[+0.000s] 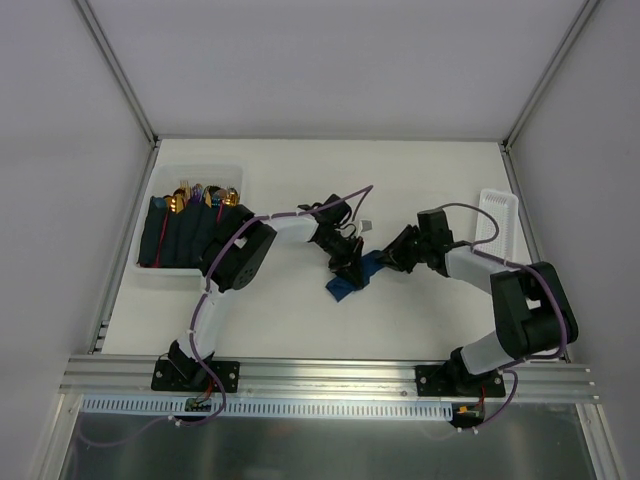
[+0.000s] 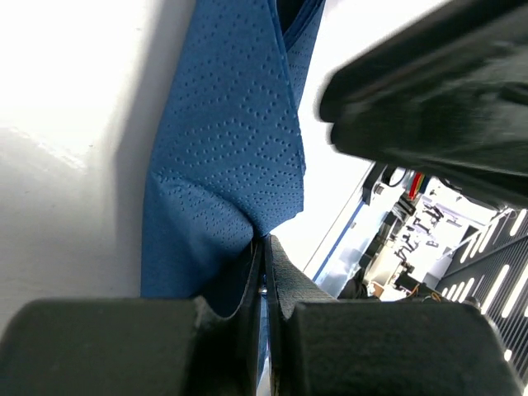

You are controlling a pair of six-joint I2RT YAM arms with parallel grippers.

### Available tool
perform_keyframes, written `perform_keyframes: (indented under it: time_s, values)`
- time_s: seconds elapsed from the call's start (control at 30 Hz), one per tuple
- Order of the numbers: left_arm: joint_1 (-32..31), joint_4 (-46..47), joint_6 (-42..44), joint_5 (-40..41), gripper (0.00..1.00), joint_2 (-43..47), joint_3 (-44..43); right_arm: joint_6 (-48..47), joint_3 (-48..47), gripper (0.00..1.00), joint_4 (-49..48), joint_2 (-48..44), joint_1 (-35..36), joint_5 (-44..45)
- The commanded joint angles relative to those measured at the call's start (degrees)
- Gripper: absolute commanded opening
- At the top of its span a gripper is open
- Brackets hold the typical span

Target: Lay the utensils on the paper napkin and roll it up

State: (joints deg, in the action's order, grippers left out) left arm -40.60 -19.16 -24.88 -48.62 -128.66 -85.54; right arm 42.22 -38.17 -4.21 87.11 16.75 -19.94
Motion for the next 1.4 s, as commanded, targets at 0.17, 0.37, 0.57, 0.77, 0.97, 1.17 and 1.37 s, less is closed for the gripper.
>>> perform_keyframes:
  time_s: [0.17,0.37,0.57,0.77,0.97,1.17,1.37]
  values:
    - [1.3,-3.1,1.8,8.3,0.00,-1.2,2.6,-5.4,-4.0,0.14,5.4,-1.6,-1.5,-0.8]
    - [1.3,-3.1,2.3,8.5,0.00,-1.2,2.5,-4.5,-5.3,0.12,0.4,3.8,-1.5,-3.6]
    - [1.3,-3.2,3.0,8.2,0.00,-0.5,2.2,-3.6,-5.1,0.08,-0.3,7.7,-1.5,-3.6]
    - [1.3,-3.3,3.6,8.0,0.00,0.2,2.3,-4.2,-3.5,0.05,-0.7,9.2,-1.5,-2.2]
    - [0.6,-3.6,4.8,7.4,0.00,5.9,2.0,-4.0,-2.3,0.00,-0.8,11.6,-1.5,-0.2]
    - [-2.0,-3.8,4.4,5.6,0.00,10.0,3.8,-3.3,-1.6,0.00,-0.3,12.0,-1.5,1.8]
    - [-2.7,-3.7,3.2,2.6,0.00,8.3,4.7,-2.4,-0.5,0.00,0.1,11.6,-1.5,2.8]
